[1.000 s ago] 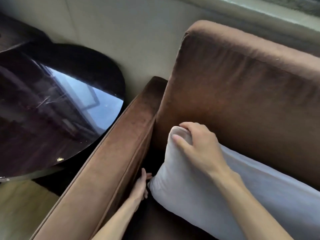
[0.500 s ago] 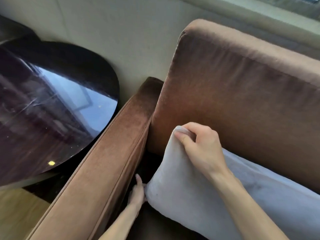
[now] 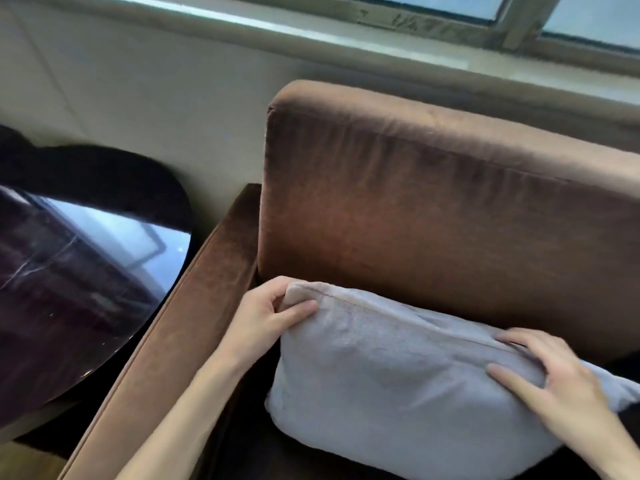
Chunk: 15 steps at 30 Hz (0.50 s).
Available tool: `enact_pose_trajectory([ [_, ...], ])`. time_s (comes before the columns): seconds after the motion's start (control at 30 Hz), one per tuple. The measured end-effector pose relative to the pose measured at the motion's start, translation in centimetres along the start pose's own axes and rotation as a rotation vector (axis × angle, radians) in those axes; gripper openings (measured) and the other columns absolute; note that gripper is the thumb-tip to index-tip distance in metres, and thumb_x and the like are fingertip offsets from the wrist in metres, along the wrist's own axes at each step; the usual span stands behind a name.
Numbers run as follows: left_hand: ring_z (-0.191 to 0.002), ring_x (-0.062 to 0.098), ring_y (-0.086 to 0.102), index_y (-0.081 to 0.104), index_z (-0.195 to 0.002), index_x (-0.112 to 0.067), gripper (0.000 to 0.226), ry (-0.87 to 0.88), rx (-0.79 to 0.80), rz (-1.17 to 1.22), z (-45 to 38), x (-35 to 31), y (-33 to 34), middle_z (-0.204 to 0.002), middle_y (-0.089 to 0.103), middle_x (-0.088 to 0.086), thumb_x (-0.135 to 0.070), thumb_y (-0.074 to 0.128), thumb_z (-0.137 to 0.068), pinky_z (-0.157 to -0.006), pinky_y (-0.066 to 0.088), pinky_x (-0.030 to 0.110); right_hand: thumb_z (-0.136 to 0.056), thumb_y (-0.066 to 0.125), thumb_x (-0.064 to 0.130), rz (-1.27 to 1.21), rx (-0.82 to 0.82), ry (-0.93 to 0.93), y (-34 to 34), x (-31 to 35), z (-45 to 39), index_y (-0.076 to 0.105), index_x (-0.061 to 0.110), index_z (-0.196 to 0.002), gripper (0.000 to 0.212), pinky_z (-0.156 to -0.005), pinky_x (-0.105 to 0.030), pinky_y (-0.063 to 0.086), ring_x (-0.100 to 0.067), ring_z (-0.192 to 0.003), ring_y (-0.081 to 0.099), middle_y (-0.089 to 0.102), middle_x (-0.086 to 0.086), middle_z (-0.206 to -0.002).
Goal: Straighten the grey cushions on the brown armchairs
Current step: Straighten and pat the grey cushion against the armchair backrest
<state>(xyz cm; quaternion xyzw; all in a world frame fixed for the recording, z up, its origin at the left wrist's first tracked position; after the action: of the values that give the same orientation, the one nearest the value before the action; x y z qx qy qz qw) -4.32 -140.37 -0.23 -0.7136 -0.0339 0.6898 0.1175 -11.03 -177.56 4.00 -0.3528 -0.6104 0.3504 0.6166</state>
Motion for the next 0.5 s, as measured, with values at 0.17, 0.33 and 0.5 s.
enact_pose_trajectory([
  [0.17,-0.068,0.003,0.064,0.079,-0.076,-0.021,0.010,-0.019,-0.135,-0.161,-1.2,-1.8,-1.3,-0.074,0.075,-0.004,-0.011,0.083,-0.077,-0.064,0.048,0.017,-0.079,0.081,0.021,0.190,-0.211,0.133,-3.0,-7.1,2.0,0.057,0.050,-0.091,0.039,-0.094,-0.034,0.044,-0.015,-0.098,0.057,0.062,0.027,-0.104],
  [0.33,-0.047,0.010,0.046,0.076,-0.071,-0.018,0.007,-0.095,-0.240,-0.152,-1.5,-1.4,-2.5,-0.052,0.058,-0.003,-0.017,0.083,-0.074,-0.054,0.039,0.025,-0.081,0.074,0.009,0.210,-0.385,0.059,-4.3,-6.5,1.0,0.069,0.018,-0.081,0.010,-0.078,-0.032,0.042,-0.027,-0.082,0.062,0.069,0.002,-0.082],
  [0.5,-0.075,0.016,0.069,0.079,-0.077,-0.025,0.008,-0.118,-0.262,-0.211,-0.7,-1.9,-2.4,-0.073,0.077,-0.002,-0.020,0.084,-0.075,-0.079,0.052,0.036,-0.081,0.078,0.009,-0.083,-0.406,0.228,-3.6,-9.3,2.7,0.072,0.020,-0.090,0.016,-0.082,-0.017,0.038,-0.018,-0.096,0.058,0.068,0.006,-0.092],
])
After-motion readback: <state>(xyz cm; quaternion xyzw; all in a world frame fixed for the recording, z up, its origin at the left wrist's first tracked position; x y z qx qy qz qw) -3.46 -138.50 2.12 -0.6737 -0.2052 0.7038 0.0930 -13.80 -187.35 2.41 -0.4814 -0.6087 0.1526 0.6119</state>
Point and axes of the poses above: each hand's wrist, its own z-axis away from the middle knuckle, its own y-axis out of the palm, x = y × z, the point moved 6 cm from there along -z, towards the middle knuckle
